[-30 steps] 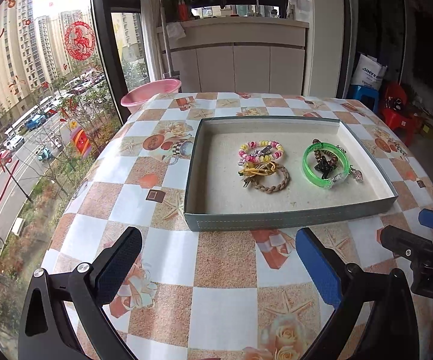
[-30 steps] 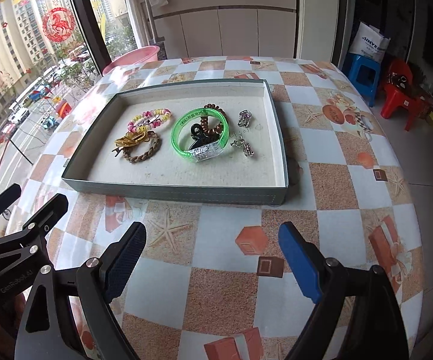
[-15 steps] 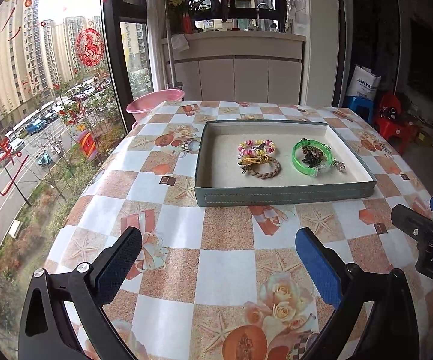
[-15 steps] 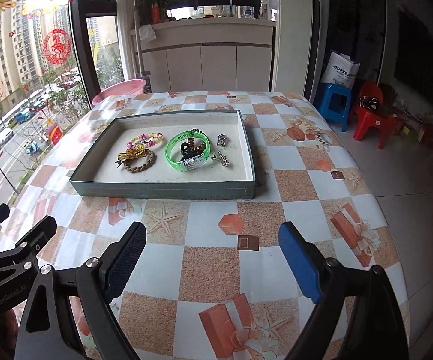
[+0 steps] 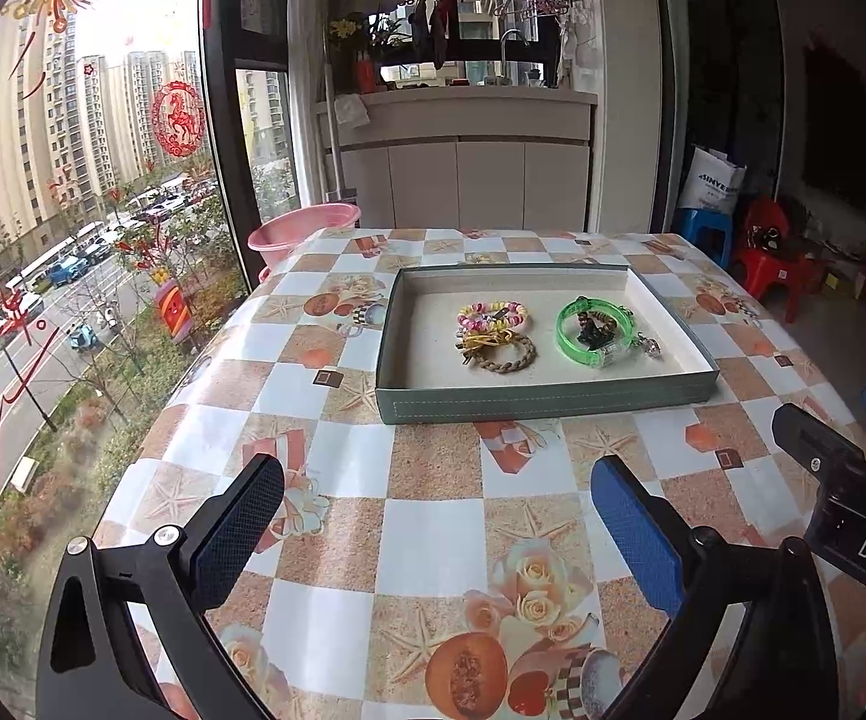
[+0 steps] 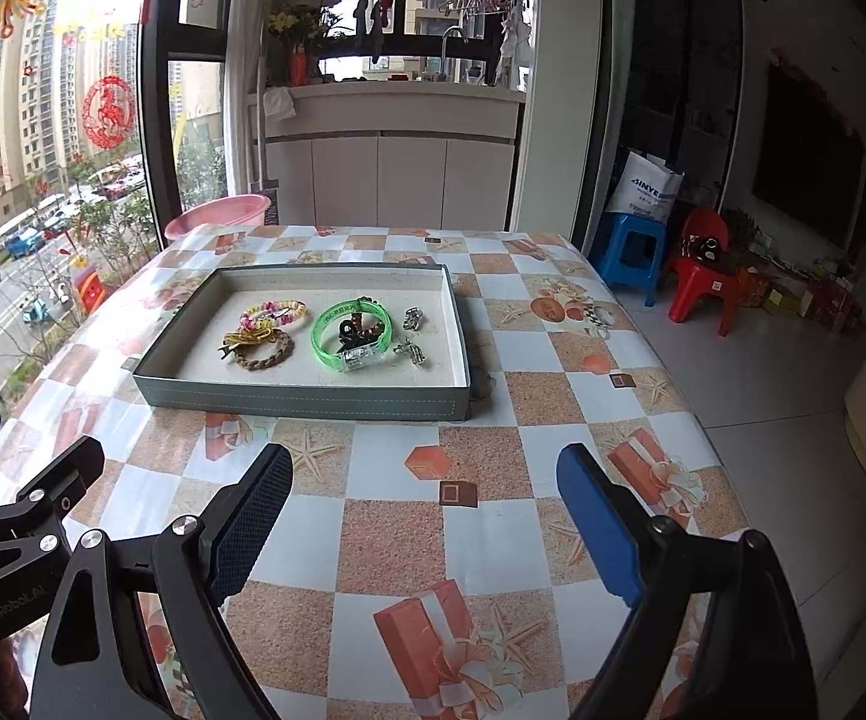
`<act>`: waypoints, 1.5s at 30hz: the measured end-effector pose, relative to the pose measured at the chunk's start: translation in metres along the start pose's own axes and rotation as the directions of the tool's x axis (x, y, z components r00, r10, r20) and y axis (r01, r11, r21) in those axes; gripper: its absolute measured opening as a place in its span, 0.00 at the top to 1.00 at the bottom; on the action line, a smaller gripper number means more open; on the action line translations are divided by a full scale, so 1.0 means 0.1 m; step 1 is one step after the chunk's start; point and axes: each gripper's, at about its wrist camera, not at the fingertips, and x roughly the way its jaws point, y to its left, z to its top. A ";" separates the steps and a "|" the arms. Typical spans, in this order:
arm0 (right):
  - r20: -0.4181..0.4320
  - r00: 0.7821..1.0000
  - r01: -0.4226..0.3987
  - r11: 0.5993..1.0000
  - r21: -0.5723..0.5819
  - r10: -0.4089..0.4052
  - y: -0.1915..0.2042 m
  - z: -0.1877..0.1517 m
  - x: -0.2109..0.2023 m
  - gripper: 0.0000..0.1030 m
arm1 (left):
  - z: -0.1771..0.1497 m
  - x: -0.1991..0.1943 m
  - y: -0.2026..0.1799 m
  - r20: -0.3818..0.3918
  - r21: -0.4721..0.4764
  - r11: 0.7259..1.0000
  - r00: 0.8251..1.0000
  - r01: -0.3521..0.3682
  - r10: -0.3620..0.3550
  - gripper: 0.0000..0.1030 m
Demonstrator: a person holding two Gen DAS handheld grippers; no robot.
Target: Organize jewelry
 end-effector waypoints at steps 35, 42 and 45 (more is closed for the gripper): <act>-0.042 0.999 -0.022 1.000 -0.007 0.021 0.07 -0.07 0.19 0.11 | -0.12 0.33 0.07 -0.099 -0.040 0.999 0.995 0.000 -0.004 0.00; -0.042 0.999 -0.026 1.000 -0.005 0.026 0.07 -0.07 0.20 0.11 | -0.13 0.33 0.07 -0.099 -0.039 0.999 0.995 -0.003 -0.001 0.00; -0.041 0.999 -0.026 1.000 -0.008 0.026 0.08 -0.08 0.20 0.11 | -0.13 0.33 0.08 -0.100 -0.041 0.999 0.995 -0.003 -0.001 0.00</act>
